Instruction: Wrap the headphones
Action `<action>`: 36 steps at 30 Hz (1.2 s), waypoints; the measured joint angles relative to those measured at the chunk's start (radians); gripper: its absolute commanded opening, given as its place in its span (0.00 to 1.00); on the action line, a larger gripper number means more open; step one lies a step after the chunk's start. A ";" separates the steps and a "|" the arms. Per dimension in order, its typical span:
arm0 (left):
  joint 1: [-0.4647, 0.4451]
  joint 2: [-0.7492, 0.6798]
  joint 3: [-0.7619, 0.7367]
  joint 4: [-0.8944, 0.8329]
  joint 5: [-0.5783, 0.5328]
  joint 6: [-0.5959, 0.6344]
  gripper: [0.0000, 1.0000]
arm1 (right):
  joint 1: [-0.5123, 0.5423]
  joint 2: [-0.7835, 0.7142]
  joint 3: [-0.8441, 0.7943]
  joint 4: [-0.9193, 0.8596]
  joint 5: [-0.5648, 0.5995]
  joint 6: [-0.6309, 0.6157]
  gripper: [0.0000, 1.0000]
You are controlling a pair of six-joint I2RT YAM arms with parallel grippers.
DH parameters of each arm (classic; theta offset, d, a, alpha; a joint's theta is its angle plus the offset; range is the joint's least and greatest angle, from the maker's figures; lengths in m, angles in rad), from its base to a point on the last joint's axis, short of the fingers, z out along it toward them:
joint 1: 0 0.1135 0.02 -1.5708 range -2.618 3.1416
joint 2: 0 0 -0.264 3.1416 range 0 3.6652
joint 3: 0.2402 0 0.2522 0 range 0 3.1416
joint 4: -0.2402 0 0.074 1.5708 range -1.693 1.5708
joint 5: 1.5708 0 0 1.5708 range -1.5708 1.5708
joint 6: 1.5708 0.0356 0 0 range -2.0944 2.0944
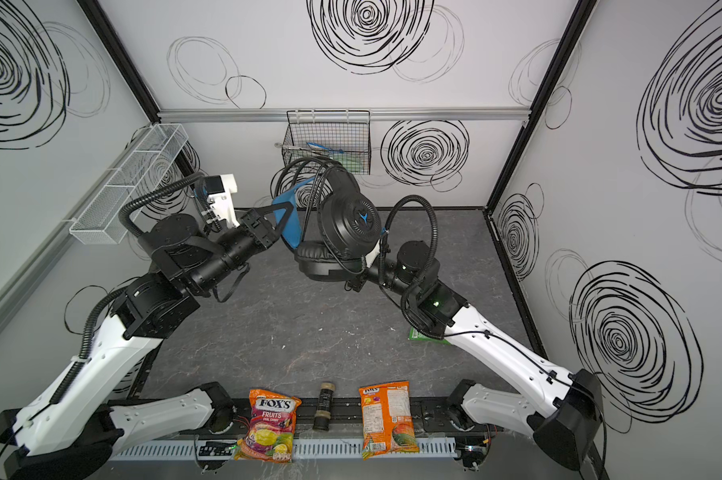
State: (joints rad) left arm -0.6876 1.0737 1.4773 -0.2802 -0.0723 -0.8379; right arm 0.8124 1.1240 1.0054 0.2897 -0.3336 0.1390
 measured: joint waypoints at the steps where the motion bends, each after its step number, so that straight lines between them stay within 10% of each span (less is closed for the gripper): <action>1: 0.000 0.000 0.000 0.002 -0.003 -0.001 0.00 | 0.000 0.000 -0.001 0.005 -0.004 0.003 0.07; 18: -0.002 -0.021 0.003 0.132 -0.003 -0.040 0.00 | 0.000 0.013 -0.037 0.008 -0.039 0.037 0.21; 24: -0.002 -0.021 0.003 0.134 -0.002 -0.045 0.00 | 0.000 0.025 -0.037 0.010 -0.051 0.043 0.43; 36: -0.003 -0.018 0.019 0.129 0.002 -0.049 0.00 | 0.000 0.053 -0.032 0.008 -0.068 0.044 0.21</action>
State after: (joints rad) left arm -0.6910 1.0554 1.4967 -0.1509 -0.0700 -0.8867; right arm 0.8124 1.1770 0.9733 0.2977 -0.4015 0.1829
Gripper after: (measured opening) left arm 0.096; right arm 0.207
